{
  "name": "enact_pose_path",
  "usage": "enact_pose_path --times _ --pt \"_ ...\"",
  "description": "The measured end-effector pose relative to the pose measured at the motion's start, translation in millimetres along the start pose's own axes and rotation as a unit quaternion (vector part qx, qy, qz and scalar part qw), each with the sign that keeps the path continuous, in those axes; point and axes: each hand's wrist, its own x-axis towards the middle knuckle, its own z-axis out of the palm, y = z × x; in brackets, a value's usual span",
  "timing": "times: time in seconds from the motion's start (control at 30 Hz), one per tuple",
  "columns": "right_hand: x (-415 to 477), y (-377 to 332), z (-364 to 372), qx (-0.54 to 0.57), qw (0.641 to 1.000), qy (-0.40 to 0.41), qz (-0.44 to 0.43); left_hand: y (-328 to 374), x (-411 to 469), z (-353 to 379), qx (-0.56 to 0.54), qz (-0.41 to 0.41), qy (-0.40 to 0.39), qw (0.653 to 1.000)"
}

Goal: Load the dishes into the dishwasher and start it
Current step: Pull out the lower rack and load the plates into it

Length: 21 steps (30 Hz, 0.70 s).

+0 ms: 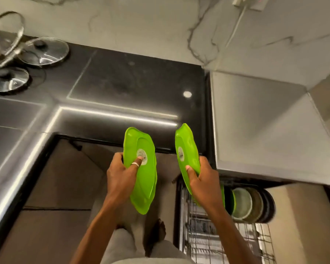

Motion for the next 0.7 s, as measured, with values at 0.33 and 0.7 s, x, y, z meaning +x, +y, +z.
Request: enact_pose_path --times 0.33,0.7 --pt "-128.3 128.1 -57.5 -0.004 0.99 0.08 0.117 -80.4 -98.0 34.9 -0.014 -0.029 -0.053 0.998" --pt "-203.7 204.2 -68.0 -0.002 0.98 0.08 0.184 -149.6 -194.8 80.9 -0.004 -0.057 -0.111 0.992"
